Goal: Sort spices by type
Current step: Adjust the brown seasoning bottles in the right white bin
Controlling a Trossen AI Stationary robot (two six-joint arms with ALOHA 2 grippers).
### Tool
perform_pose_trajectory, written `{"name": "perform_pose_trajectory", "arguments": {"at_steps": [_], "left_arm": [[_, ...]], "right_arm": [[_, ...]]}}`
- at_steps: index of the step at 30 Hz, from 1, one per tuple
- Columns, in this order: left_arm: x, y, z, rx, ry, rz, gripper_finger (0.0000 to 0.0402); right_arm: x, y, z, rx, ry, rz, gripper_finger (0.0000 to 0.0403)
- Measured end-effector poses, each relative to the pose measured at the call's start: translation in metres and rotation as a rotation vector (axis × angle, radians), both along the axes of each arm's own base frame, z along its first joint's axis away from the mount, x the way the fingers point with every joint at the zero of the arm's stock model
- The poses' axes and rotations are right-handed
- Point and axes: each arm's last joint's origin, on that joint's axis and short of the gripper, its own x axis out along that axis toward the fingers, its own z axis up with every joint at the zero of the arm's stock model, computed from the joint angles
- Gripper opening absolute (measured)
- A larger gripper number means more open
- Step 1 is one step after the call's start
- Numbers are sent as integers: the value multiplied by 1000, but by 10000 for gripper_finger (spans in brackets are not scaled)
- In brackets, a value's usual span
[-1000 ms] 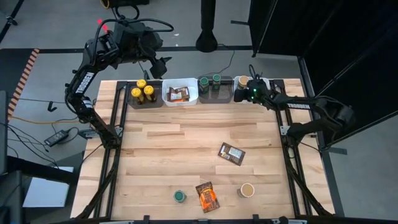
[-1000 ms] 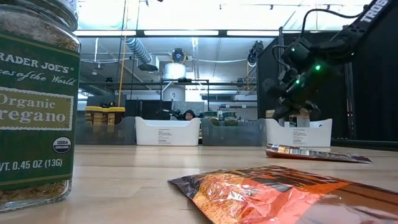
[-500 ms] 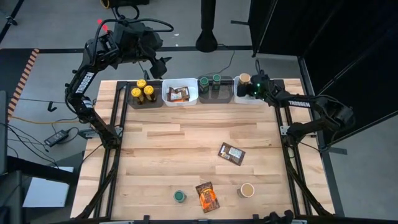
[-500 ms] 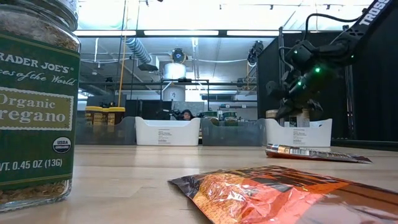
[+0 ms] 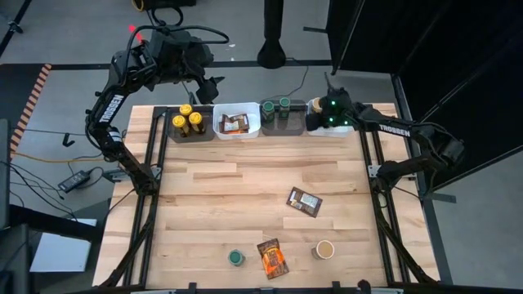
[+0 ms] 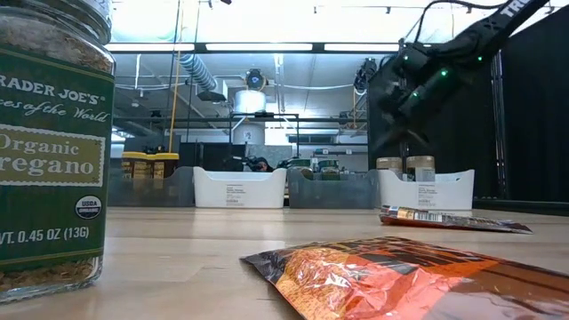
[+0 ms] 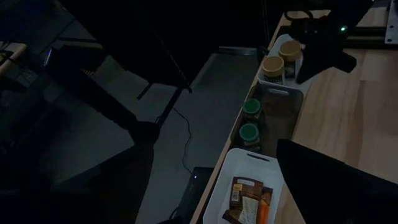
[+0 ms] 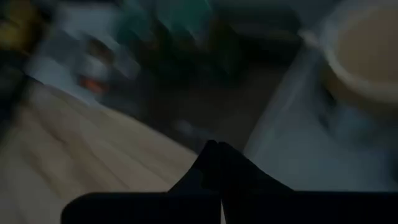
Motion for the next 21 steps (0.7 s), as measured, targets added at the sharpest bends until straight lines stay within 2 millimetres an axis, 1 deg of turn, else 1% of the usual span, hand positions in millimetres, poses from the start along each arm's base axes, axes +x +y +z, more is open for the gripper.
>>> {"name": "perform_pose_trajectory", "arguments": {"at_steps": [3, 7, 9, 11, 14, 17, 21], "left_arm": [[0, 0, 0, -1, 2, 1, 346], [-1, 1, 0, -1, 2, 5, 346], [-1, 1, 0, -1, 2, 6, 346], [-2, 2, 0, 0, 1, 10, 346], [-2, 2, 0, -1, 1, 12, 346], [-2, 2, 0, -1, 1, 12, 346], [-2, 2, 0, -1, 0, 12, 346]], "right_arm": [[-4, 6, -5, 51, 127, -6, 0], [-9, 11, -10, 110, 190, -5, 0], [-13, 12, -14, 129, 254, -39, 0], [-18, 12, -16, 118, 322, -76, 0], [-22, 9, -16, 55, 392, -124, 0], [-26, 4, -15, 3, 435, -172, 0], [-33, -1, -15, -16, 477, -206, 0]]}}
